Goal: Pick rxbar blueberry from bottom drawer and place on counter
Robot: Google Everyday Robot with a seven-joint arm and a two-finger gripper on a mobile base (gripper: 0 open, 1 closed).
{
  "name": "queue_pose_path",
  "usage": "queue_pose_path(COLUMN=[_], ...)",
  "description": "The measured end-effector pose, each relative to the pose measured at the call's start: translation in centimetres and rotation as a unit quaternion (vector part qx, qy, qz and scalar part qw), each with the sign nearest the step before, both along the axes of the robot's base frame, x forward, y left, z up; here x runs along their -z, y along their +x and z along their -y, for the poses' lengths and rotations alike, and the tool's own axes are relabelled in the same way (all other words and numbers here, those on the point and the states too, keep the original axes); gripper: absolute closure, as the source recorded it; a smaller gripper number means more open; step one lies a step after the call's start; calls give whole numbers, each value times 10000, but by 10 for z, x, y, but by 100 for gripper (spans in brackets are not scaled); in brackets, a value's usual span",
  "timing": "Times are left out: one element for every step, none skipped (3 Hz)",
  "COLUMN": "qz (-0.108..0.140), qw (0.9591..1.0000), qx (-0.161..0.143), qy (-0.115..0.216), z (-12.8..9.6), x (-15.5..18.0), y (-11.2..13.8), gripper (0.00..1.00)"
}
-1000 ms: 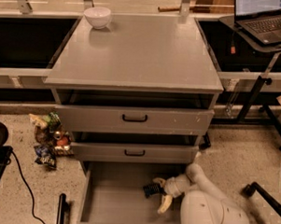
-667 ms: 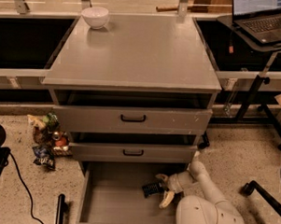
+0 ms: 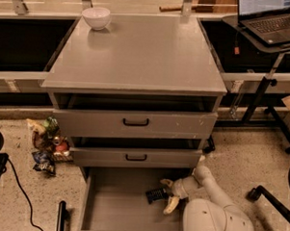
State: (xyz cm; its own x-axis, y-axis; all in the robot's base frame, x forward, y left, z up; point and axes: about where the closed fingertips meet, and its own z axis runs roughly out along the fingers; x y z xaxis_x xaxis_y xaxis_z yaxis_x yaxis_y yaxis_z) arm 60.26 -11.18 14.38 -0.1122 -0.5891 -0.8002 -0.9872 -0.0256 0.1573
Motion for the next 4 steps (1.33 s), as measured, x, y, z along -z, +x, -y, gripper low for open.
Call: queue_pose_path(qz=[0,43,43,42], qw=[10000,9998,9998,9998], qx=[0,41,41,40], qy=[-1,-186,-186,-186], z=[-1,-11,-14,-14], x=[-1,3,2,2], y=[0,5,5,5], gripper=[0,0,0,8])
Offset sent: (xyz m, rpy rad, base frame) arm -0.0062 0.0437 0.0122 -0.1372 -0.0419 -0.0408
